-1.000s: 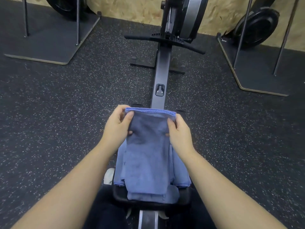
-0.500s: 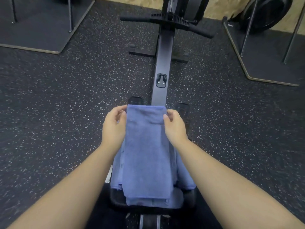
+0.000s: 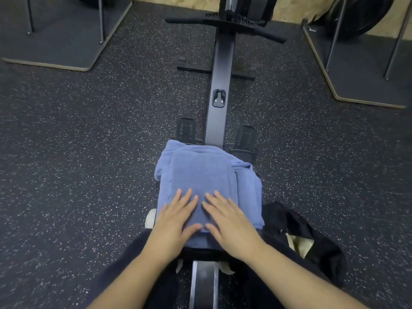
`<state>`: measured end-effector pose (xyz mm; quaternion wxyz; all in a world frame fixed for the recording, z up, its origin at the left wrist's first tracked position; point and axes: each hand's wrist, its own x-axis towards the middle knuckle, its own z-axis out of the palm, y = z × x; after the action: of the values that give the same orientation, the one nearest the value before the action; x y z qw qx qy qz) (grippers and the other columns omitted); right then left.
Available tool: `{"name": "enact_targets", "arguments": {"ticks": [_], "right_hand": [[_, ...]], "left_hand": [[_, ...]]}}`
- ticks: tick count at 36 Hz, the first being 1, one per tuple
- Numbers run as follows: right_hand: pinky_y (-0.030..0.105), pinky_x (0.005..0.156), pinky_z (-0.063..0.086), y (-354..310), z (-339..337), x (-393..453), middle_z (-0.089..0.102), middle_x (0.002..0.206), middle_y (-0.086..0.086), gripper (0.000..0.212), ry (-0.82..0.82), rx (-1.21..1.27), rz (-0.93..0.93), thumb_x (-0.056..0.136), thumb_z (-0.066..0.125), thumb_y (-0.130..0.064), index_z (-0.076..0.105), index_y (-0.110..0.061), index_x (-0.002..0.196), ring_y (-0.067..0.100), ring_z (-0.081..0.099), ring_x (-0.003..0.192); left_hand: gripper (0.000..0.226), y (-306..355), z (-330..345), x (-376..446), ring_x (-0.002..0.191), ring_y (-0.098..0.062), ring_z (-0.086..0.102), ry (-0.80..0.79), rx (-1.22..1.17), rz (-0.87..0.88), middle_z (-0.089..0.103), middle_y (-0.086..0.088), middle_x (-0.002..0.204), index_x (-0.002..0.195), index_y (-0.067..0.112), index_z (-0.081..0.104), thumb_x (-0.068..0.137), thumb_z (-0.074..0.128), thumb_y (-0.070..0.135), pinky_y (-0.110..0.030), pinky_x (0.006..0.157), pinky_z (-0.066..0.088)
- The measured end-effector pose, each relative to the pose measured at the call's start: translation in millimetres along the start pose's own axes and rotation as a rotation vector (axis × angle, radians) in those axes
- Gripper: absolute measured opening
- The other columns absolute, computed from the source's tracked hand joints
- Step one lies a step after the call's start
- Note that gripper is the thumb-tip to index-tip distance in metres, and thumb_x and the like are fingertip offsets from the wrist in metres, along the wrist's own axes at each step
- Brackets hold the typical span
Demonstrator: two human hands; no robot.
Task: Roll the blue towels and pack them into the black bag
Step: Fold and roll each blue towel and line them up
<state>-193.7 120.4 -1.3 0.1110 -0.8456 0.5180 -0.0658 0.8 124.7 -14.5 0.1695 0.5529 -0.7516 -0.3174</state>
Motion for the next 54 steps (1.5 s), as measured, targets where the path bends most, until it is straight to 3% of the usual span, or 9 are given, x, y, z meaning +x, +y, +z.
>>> {"name": "enact_targets", "arguments": {"ticks": [5,15,27,31,38,42,48,51,54], "right_hand": [[0.04,0.099,0.045,7,13,-31,0.051,0.141,0.0,0.059,-0.003,-0.03,-0.025,0.075,0.074,-0.035,0.057,-0.02,0.129,0.022,0.048,0.131],[0.046,0.107,0.034,-2,26,-53,0.043,0.148,0.005,0.061,0.088,0.133,0.085,0.077,0.072,-0.015,0.051,-0.013,0.134,0.027,0.039,0.137],[0.034,0.1,0.04,-13,35,-38,0.06,0.117,-0.001,0.051,0.316,0.101,0.05,0.062,0.084,-0.019,0.064,-0.016,0.109,0.018,0.049,0.11],[0.032,0.094,0.035,-14,31,-31,0.059,0.104,0.0,0.04,0.354,0.096,0.046,0.065,0.081,-0.019,0.063,-0.015,0.101,0.021,0.051,0.096],[0.03,0.084,0.043,-20,34,-22,0.056,0.095,-0.003,0.038,0.354,0.031,0.102,0.062,0.083,-0.028,0.064,-0.019,0.094,0.02,0.053,0.09],[0.034,0.082,0.048,-21,35,-22,0.057,0.097,-0.002,0.041,0.36,0.039,0.129,0.061,0.084,-0.027,0.064,-0.019,0.095,0.021,0.051,0.092],[0.032,0.086,0.04,-20,37,-24,0.056,0.101,-0.003,0.043,0.347,0.037,0.135,0.062,0.084,-0.028,0.063,-0.021,0.098,0.019,0.047,0.096],[0.033,0.088,0.036,-20,36,-25,0.055,0.1,-0.003,0.043,0.354,0.032,0.125,0.061,0.083,-0.028,0.062,-0.02,0.098,0.019,0.046,0.096],[0.036,0.09,0.031,-20,37,-24,0.056,0.099,-0.001,0.044,0.366,0.002,0.119,0.061,0.084,-0.028,0.063,-0.019,0.098,0.019,0.042,0.096]], "left_hand": [[0.078,0,14,-11,0.131,0.011,-0.031,-0.132,0.185,0.037,-0.02,0.023,0.148,0.143,0.036,-0.005,0.093,0.054,0.045,-0.038,0.119,0.0],[0.095,-13,25,-13,0.141,-0.026,0.028,0.142,0.307,0.13,0.03,-0.008,0.154,0.144,0.017,0.037,0.063,0.068,-0.02,-0.046,0.106,0.034],[0.092,-6,28,-9,0.136,-0.029,0.033,0.164,0.561,0.107,0.045,-0.011,0.146,0.141,0.013,0.04,0.058,0.08,0.004,-0.052,0.1,0.042],[0.068,-4,32,-10,0.135,-0.027,0.031,0.186,0.559,0.127,0.047,-0.009,0.145,0.14,0.016,0.04,0.073,0.048,0.026,-0.047,0.106,0.027],[0.056,-4,37,-12,0.136,-0.027,0.029,0.235,0.521,0.16,0.042,-0.012,0.147,0.14,0.014,0.04,0.084,0.04,0.015,-0.054,0.094,0.046],[0.068,-7,37,-9,0.138,-0.027,0.027,0.237,0.433,0.157,0.039,-0.013,0.149,0.141,0.015,0.04,0.079,0.068,0.005,-0.053,0.096,0.044],[0.054,-9,31,-6,0.136,-0.027,0.029,0.215,0.445,0.159,0.045,-0.014,0.145,0.139,0.017,0.037,0.085,0.043,0.016,-0.051,0.097,0.044],[0.059,-11,32,-5,0.134,-0.033,0.031,0.214,0.431,0.205,0.049,-0.017,0.141,0.13,0.011,0.042,0.075,0.064,0.015,-0.047,0.101,0.038],[0.033,-11,31,-5,0.131,-0.041,0.038,0.255,0.435,0.251,0.053,-0.019,0.134,0.109,0.01,0.046,0.079,0.044,0.024,-0.045,0.098,0.036]]}}
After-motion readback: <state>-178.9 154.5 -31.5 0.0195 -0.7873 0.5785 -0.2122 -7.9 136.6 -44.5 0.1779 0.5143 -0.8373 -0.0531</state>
